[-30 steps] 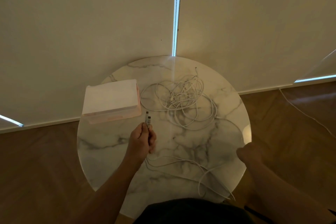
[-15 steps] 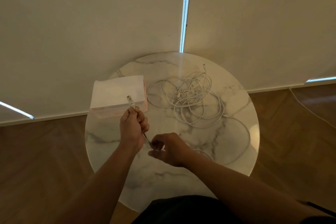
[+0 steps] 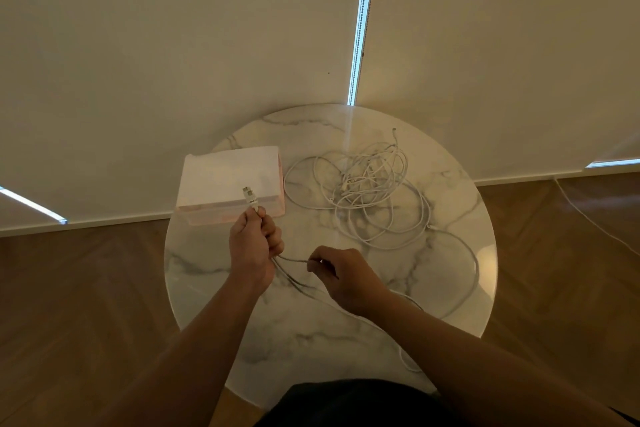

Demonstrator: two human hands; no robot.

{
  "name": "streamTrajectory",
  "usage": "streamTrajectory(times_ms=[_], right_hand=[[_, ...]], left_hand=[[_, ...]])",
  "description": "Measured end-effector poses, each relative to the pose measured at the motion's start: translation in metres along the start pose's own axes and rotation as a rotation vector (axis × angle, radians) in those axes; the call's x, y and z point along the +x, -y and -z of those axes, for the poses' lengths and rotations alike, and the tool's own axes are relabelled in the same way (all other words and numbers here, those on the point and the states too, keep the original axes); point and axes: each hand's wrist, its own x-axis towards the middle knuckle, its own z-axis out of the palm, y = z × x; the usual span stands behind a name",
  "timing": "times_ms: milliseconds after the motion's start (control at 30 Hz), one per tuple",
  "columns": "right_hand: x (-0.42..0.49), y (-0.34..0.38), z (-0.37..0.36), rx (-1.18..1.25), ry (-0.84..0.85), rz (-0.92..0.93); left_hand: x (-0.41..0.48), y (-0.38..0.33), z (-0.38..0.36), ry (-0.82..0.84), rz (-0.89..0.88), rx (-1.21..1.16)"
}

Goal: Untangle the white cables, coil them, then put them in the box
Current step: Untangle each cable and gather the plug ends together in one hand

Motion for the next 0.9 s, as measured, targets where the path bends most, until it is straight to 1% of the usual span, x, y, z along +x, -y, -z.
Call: streamTrajectory(times_ms=[167,300,367,433,533,600,667,733,800,833,867,900], right_hand=[[0.000,0.005,-0.002,0.047,0.020,-0.047],[0.000,0.004,-0.001,0.047,0.102,-0.079],[-0.002,0.004,-0.001,0.037,0.173,-0.087],[-0.005,0.000,0.001,0.047,0.222,-0.103],[-0.013,-0.016,0.011,0.070,0.287,-0.145],[-0.018,-0.026,0.018,0.072,0.329,-0.191],[-0.021,-0.031,0.022,0.080,0.359,-0.227],[-0.021,-0.030,0.023,0.059,0.417,-0.252],[-0.017,-0.027,0.022,-0.038,0.460,-0.239],[-0.012,-0.024,0.022,-0.113,0.416,-0.199],[-0.004,-0.020,0.022,-0.154,0.318,-0.156],[0.005,-0.014,0.023,-0.139,0.186,-0.123]], left_hand=[[-0.004,0.002,0.002,0.063,-0.024,0.025],[-0.004,0.006,0.006,0.071,-0.087,0.193],[-0.002,0.005,0.007,0.033,-0.110,0.260],[0.005,-0.001,0.011,-0.046,-0.127,0.294],[0.018,-0.012,0.027,-0.181,-0.117,0.285],[0.024,-0.014,0.037,-0.220,-0.098,0.282],[0.024,-0.010,0.040,-0.207,-0.086,0.306],[0.020,-0.005,0.037,-0.152,-0.077,0.324],[0.016,-0.003,0.032,-0.074,-0.074,0.339],[0.013,-0.003,0.029,-0.035,-0.079,0.360],[0.010,-0.002,0.026,0.002,-0.086,0.385],[0.006,-0.001,0.022,0.038,-0.094,0.407]])
